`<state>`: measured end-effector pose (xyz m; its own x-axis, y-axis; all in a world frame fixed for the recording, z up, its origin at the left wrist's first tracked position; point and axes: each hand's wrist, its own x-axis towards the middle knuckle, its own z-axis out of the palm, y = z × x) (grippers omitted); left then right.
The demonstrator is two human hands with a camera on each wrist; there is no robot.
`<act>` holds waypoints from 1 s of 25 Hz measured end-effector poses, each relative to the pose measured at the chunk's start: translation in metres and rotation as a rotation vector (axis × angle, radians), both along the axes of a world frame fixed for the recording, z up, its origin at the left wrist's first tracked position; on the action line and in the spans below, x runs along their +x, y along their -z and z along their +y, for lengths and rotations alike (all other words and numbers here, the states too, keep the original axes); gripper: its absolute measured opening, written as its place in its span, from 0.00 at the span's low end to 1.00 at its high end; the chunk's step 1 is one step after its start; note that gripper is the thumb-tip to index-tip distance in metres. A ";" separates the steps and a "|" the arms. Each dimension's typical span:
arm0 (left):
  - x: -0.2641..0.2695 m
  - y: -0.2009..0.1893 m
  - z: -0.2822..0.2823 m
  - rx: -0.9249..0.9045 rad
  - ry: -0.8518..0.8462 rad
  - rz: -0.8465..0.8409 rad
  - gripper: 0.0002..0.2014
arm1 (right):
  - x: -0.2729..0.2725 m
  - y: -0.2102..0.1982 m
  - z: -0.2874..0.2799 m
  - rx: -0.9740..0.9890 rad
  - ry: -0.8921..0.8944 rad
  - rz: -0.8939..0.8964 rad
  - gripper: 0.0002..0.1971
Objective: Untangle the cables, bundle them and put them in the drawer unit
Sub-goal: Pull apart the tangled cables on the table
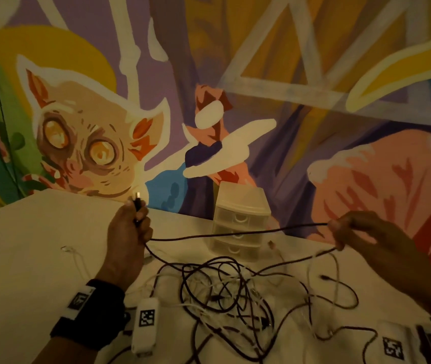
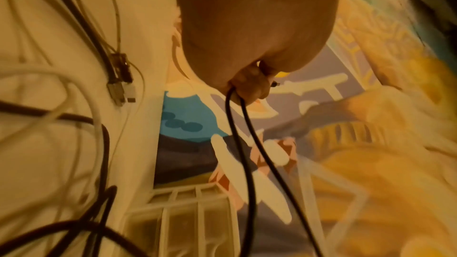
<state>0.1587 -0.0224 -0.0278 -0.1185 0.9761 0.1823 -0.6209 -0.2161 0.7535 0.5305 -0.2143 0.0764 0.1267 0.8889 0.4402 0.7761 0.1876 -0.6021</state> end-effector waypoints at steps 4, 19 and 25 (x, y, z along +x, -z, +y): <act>0.029 -0.005 -0.027 0.089 0.032 0.326 0.19 | -0.055 0.033 0.005 -0.114 -0.117 0.160 0.14; 0.067 -0.001 -0.068 0.250 0.254 0.805 0.13 | -0.091 0.109 0.042 -0.139 -0.274 0.659 0.17; 0.047 -0.013 -0.046 0.014 0.279 0.211 0.16 | -0.077 0.117 0.040 -0.273 -0.210 0.198 0.23</act>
